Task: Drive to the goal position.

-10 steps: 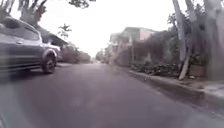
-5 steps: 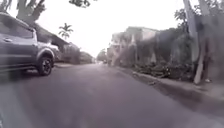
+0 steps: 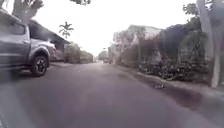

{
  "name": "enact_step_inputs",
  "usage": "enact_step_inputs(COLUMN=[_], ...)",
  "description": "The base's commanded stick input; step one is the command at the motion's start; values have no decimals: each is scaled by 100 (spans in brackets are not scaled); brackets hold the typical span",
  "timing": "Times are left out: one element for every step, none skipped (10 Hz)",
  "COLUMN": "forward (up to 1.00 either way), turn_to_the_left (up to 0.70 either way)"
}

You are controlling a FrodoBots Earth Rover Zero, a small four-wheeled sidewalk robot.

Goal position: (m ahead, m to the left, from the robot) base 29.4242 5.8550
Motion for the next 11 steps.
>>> enact_step_inputs(forward=[100, 100, 100, 100, 100, 100, 100, 100, 100, 100, 100], turn_to_the_left=[0, 0, 0, 0, 0, 0, 0, 0, 0, 0, 0])
